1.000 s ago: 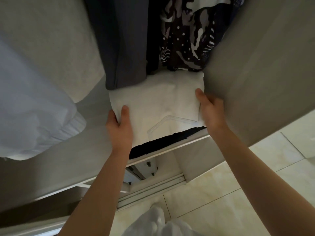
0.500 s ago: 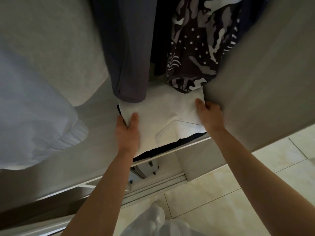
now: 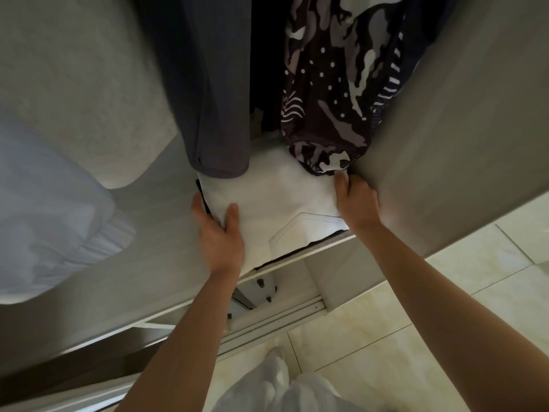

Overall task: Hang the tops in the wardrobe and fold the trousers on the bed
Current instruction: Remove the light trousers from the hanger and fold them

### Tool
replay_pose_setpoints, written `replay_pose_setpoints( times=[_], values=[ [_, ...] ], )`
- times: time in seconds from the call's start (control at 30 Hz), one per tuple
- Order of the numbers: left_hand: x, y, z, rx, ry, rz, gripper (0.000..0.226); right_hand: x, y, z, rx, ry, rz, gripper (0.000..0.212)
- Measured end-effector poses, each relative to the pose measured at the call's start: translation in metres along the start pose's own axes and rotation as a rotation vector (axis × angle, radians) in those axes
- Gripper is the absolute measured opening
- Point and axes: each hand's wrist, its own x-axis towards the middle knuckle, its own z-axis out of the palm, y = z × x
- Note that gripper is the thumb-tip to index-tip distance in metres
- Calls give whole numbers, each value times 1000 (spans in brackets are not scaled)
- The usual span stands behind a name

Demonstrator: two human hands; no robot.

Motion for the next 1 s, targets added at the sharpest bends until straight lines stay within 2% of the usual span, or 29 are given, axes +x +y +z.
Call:
replay_pose_setpoints(
  times=[0.13,0.3,0.43,0.6,0.73,0.9,1.0],
  values=[
    [15,2,1,64,-13,15,58,3,-7,2,51,-45,50,43],
    [14,0,-7,106,-35,-16,49,-9,-3,-7,118,-53,47,46],
    [3,1,-15,103,-42,-11,44,-27,0,-17,3,-56,-56,36],
    [-19,-3,-30,170,-52,63,46,-58,-1,-21,-259,35,-272,43],
    [-45,-10,-51,269,-84,128,41,-85,2,-8,-276,34,-406,47],
    [-75,-20,-77,341,-83,148,27,-112,0,-3,-298,-7,-469,46],
    [-91,-19,-77,379,-122,183,24,-123,6,-8,-278,-28,-444,43]
  ],
)
